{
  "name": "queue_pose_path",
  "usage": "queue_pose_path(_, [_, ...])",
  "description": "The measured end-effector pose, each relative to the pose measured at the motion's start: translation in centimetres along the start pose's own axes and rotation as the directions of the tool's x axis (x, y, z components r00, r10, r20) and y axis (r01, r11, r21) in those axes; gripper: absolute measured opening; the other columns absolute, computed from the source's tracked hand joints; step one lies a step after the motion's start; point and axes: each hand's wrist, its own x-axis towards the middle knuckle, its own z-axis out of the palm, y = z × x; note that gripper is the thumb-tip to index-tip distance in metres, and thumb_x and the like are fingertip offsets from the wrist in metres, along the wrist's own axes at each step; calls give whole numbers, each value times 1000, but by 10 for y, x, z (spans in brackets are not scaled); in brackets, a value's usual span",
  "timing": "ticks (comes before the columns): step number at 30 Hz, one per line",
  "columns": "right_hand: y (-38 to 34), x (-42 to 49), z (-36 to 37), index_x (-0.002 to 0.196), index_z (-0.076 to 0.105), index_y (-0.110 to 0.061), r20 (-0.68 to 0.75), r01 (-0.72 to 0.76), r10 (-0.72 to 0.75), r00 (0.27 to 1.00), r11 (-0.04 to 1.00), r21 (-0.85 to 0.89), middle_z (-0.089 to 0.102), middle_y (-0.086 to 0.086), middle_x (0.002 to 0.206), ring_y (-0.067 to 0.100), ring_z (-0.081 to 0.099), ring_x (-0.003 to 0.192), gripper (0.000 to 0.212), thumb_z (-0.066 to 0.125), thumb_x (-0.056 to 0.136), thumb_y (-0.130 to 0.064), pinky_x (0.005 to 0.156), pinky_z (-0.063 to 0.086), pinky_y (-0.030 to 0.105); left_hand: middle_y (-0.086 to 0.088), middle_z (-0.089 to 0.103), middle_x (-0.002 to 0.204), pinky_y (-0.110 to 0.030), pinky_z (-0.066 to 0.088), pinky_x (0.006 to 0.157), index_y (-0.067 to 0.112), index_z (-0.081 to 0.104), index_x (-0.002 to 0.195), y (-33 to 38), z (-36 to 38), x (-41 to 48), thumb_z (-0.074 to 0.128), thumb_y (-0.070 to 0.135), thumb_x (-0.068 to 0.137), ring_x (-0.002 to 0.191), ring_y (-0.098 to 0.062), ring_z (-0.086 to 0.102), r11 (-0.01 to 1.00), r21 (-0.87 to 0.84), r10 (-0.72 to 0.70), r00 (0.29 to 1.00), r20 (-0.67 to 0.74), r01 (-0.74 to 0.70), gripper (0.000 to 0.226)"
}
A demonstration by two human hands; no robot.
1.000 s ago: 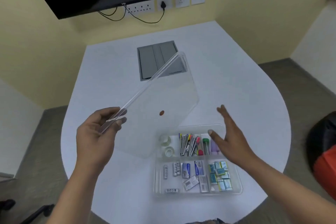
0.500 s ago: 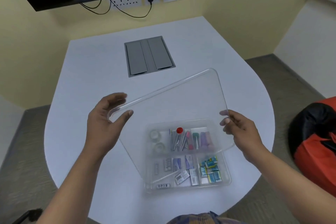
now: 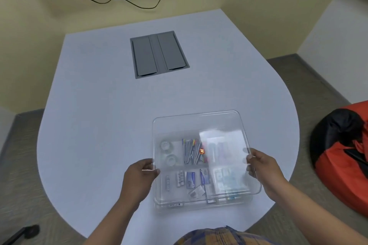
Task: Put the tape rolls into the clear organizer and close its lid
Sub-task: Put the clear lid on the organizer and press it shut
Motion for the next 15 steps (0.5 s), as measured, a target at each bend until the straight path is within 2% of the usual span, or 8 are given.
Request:
queue_pose_path(2, [6, 3, 0, 117, 64, -24, -13, 29, -30, 999, 995, -92, 63, 2, 90, 19, 58, 69, 24, 51, 99, -15, 68, 51, 28, -1, 71, 88, -29, 50, 80, 13, 66, 116, -2, 2, 1, 76, 14, 80, 86, -16, 68, 999, 37, 1, 1000, -11, -1, 37])
queue_pose_path(4, [11, 6, 2, 123, 63, -23, -26, 62, -70, 997, 970, -235, 63, 2, 94, 18, 61, 79, 28, 51, 99, -16, 77, 53, 33, 0, 70, 79, -19, 45, 74, 10, 66, 116, -6, 4, 2, 75, 11, 80, 82, -12, 67, 998, 67, 13, 1000, -12, -12, 37])
queue_pose_path(6, [17, 8, 4, 129, 61, -21, -40, 83, -108, 993, 916, -392, 63, 1, 95, 18, 59, 91, 31, 52, 98, -19, 85, 47, 33, 2, 68, 76, -15, 41, 70, 8, 66, 116, -8, 6, 4, 75, 10, 80, 76, -9, 64, 991, 132, 25, 1000, -13, -23, 38])
queue_pose_path(8, [21, 10, 6, 130, 60, -19, -65, 82, -126, 990, 885, -459, 64, -1, 90, 16, 58, 90, 33, 54, 97, -20, 81, 41, 29, 2, 67, 77, -18, 42, 70, 9, 66, 116, -12, 10, 6, 75, 13, 80, 73, -10, 63, 977, 213, 38, 999, -12, -34, 37])
queue_pose_path(12, [24, 14, 8, 127, 62, -16, -63, 82, -141, 988, 826, -557, 66, -5, 82, 14, 60, 84, 34, 60, 94, -20, 78, 40, 28, 2, 66, 83, -28, 49, 79, 11, 66, 116, -18, 14, 7, 74, 16, 81, 78, -16, 63, 952, 305, 26, 999, -22, -18, 37])
queue_pose_path(15, [26, 17, 9, 125, 64, -15, -39, 75, -126, 991, 779, -622, 69, -3, 89, 17, 63, 88, 33, 61, 93, -21, 79, 40, 27, 4, 63, 79, -27, 45, 76, 9, 66, 116, -23, 16, 9, 73, 17, 82, 77, -15, 60, 942, 336, 8, 1000, -16, -2, 35])
